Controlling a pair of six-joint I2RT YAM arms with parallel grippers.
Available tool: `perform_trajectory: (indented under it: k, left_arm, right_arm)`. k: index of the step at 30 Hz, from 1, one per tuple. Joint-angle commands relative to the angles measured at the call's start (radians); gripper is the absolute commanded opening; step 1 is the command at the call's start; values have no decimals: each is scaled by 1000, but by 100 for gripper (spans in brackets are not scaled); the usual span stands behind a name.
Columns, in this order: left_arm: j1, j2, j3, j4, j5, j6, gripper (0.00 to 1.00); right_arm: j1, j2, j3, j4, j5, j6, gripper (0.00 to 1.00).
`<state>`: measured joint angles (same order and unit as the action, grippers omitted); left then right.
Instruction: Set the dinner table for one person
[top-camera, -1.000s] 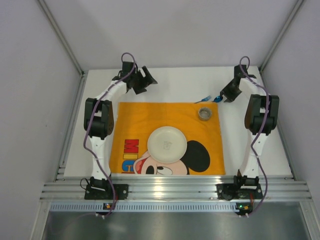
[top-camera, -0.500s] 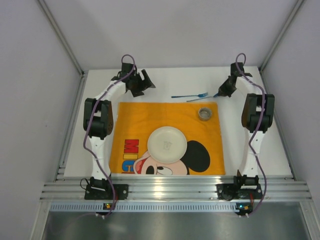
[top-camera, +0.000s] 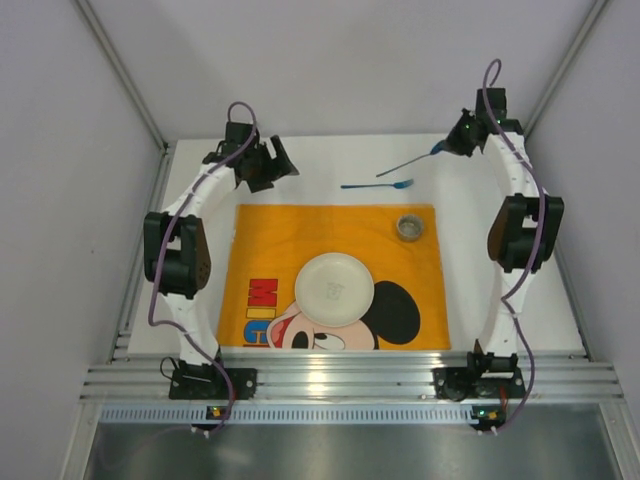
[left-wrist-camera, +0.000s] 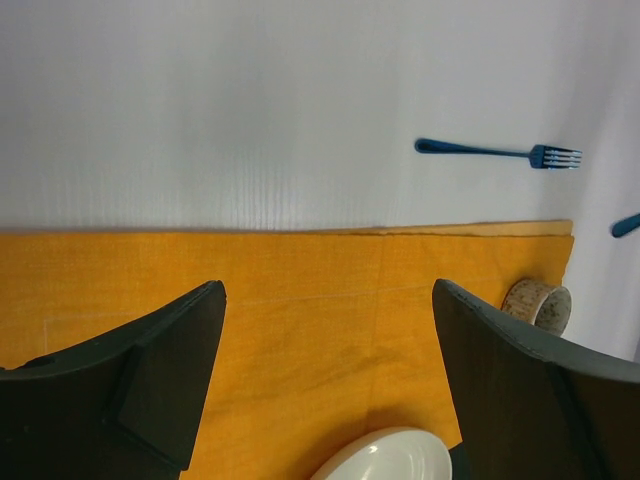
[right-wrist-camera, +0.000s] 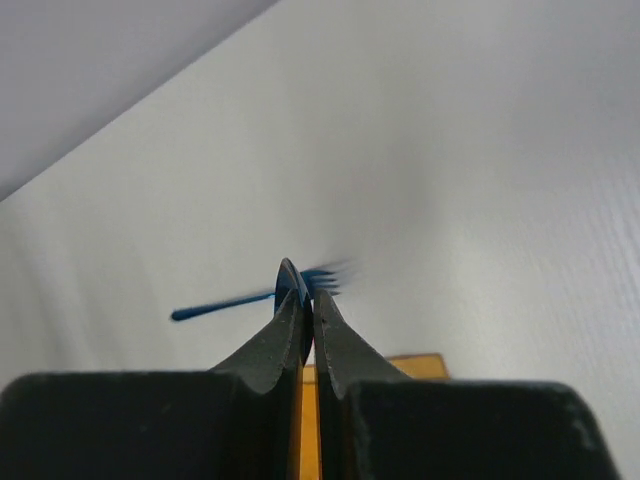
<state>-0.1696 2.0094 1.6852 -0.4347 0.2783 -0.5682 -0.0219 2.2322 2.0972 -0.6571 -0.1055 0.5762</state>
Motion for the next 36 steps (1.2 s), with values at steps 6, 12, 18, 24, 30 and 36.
perform_trajectory:
  k: [6,12,18,24,30,36]
  left_arm:
    - [12,-205,-199,11,-31,51,89]
    - [12,-332,-340,5,-54,54,89]
    - [12,-426,-465,11,-80,70,89]
    - [12,-498,-532,5,-90,82,89]
    - [15,-509,-550,-4,-103,94,89]
    - [21,-491,-539,-1,-100,93,89]
  right_arm:
    - [160,-321,-120,30,-566,-341,0]
    - [310,-391,-279,-178,-388,-498,0]
    - [505,-327,-287,-421,-7,-529,0]
    - [551,-335,-384,-443,222,-569,0]
    - [577,-315,-454,-431,305,-598,0]
    - [593,-281,-490,-375,277,-595,0]
